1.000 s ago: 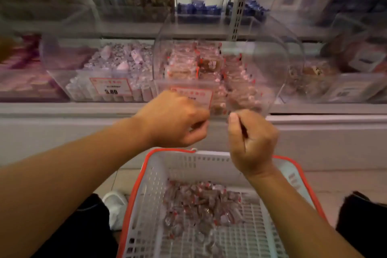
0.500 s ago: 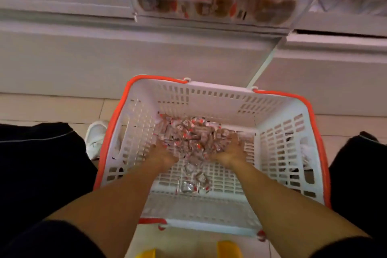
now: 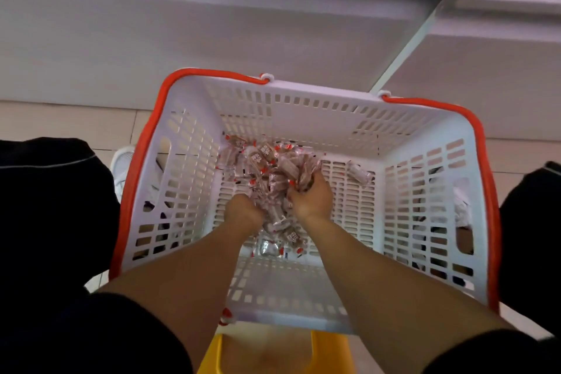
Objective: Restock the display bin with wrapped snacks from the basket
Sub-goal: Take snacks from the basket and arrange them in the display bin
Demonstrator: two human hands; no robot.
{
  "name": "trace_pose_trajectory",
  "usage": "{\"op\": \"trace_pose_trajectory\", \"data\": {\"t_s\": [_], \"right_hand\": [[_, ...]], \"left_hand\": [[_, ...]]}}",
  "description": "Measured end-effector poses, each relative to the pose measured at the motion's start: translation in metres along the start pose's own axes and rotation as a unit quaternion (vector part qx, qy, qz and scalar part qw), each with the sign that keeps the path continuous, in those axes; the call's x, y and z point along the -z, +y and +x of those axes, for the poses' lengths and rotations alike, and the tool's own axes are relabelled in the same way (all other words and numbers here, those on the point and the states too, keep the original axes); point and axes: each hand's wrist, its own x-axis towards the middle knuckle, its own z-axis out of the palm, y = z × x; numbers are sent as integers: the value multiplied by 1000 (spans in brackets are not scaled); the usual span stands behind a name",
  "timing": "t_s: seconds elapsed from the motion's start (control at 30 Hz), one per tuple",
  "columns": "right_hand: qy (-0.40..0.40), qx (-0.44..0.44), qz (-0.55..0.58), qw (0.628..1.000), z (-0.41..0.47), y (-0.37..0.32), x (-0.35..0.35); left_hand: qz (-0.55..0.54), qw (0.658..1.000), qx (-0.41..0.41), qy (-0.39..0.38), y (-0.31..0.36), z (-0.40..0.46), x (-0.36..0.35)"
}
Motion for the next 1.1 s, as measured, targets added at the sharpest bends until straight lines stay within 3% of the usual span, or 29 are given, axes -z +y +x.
{"op": "trace_pose_trajectory", "data": {"t_s": [0.13, 0.27, 0.33, 0.43, 0.6, 0.67, 0.77, 0.83, 0.97, 1.1], "right_hand": [[-17, -25, 81, 996, -1, -2, 14], [-153, -142, 193, 959, -1, -7, 39], [-230, -177, 158, 944, -4, -10, 56], [-324, -169, 71, 928, -11, -21, 82], [-393, -58, 18, 917, -25, -66, 124], [-401, 0, 15, 916, -36, -95, 144], [-404, 87, -1, 911, -59, -142, 178], [-404, 134, 23, 905, -76, -171, 202], [-388, 208, 105, 892, -117, -221, 249], [-281, 347, 39, 894, -158, -251, 283]], "left_hand": [[-205, 977, 34, -40, 4, -2, 5], [-311, 942, 66, -105, 7, -7, 21], [-318, 936, 62, -137, 6, -11, 28], [-344, 898, 54, -268, 6, -24, 42], [-402, 822, -4, -402, 28, -58, 77], [-376, 826, -55, -416, 47, -78, 101], [-305, 867, -137, -371, 80, -112, 149], [-270, 874, -189, -356, 101, -139, 186], [-226, 856, -271, -377, 130, -200, 243], [-215, 821, -320, -422, 145, -252, 279]]}}
